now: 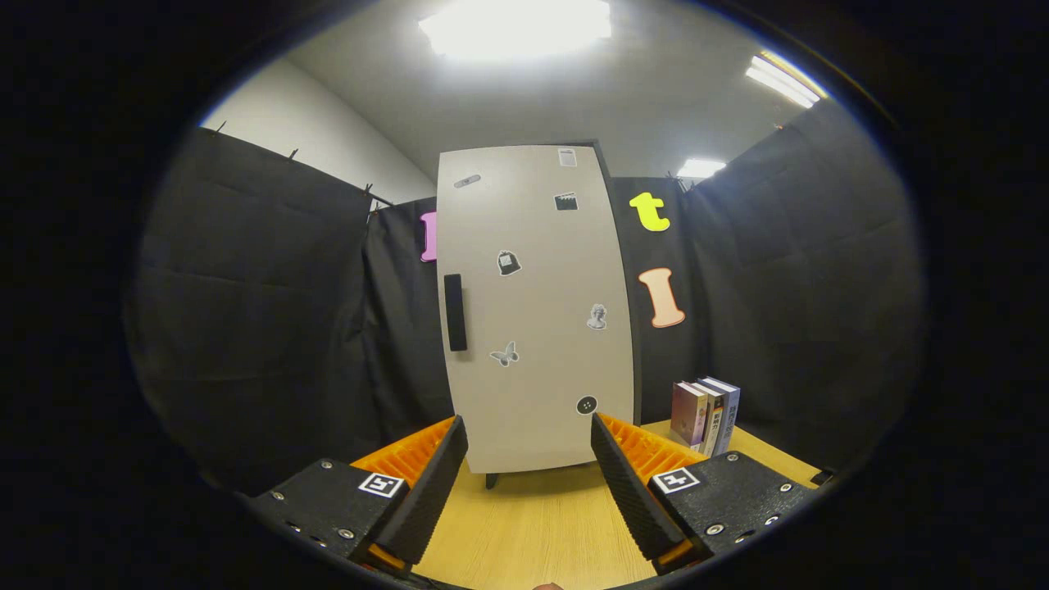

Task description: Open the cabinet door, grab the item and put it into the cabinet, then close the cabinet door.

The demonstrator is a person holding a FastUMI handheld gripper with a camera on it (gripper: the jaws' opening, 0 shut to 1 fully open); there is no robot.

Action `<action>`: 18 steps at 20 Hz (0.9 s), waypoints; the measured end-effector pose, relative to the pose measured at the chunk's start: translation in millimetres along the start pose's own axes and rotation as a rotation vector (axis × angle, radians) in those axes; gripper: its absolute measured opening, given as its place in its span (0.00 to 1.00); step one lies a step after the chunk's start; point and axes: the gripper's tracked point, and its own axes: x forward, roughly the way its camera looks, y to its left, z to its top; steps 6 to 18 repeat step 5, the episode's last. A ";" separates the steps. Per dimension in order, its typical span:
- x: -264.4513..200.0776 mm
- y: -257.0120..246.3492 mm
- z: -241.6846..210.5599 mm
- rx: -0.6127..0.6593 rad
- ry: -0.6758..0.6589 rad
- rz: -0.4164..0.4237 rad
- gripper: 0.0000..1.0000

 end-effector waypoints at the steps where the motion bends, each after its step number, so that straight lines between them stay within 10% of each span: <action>1: -0.2 0.5 -0.2 0.001 0.002 0.001 0.94; 18: 1.7 0.4 -0.7 0.001 0.003 0.000 0.94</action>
